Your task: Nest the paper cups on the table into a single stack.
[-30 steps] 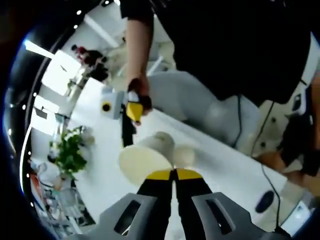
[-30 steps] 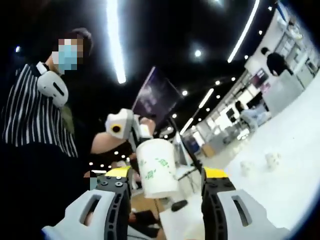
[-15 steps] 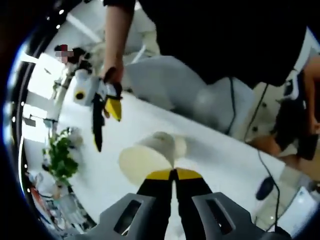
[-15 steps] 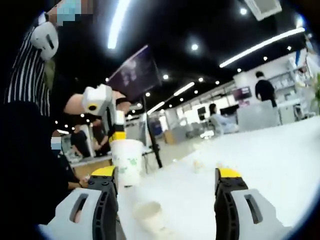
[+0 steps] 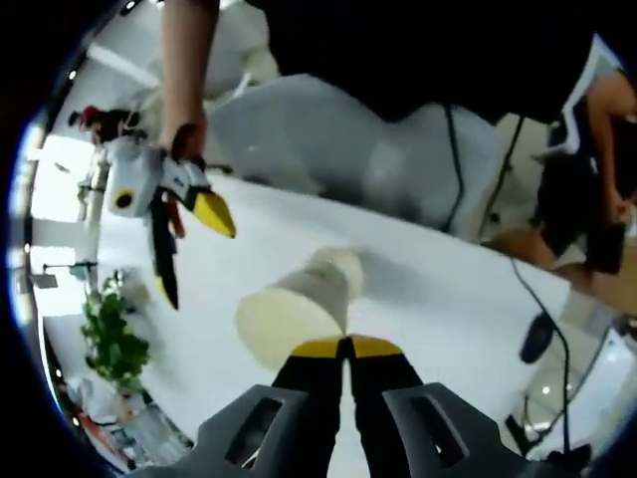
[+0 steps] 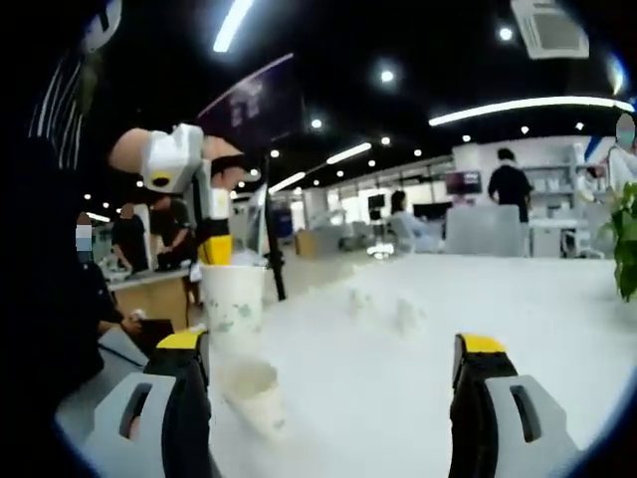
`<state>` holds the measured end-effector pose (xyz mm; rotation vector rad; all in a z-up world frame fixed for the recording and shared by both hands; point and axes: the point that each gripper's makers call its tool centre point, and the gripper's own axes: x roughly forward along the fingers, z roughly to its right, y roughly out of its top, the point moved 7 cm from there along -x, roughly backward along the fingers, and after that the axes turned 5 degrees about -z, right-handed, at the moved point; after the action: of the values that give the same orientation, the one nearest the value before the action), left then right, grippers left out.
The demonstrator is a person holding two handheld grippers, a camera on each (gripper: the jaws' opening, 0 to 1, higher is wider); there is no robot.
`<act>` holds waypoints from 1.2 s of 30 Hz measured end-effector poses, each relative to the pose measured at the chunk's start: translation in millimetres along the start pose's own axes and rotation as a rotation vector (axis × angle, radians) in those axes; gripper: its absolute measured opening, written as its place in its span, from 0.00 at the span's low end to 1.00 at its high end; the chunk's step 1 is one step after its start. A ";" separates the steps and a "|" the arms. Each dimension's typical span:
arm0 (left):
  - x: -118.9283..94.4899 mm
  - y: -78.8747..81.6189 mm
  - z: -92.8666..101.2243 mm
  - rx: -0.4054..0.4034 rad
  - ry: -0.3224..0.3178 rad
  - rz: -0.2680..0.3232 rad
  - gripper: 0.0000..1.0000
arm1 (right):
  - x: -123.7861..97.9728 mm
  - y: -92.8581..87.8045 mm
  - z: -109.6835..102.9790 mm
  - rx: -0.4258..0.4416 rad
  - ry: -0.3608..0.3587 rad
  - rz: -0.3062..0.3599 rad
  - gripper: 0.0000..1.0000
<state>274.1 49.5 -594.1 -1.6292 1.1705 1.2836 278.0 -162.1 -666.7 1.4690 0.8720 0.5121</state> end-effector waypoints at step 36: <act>66.6 19.2 -4.2 0.054 -0.054 -0.061 0.00 | -14.3 -13.1 7.2 0.024 0.009 -0.018 1.00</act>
<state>262.6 25.8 -658.3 -1.5692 1.1052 1.2394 272.1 -178.7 -677.6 1.4803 0.9001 0.4971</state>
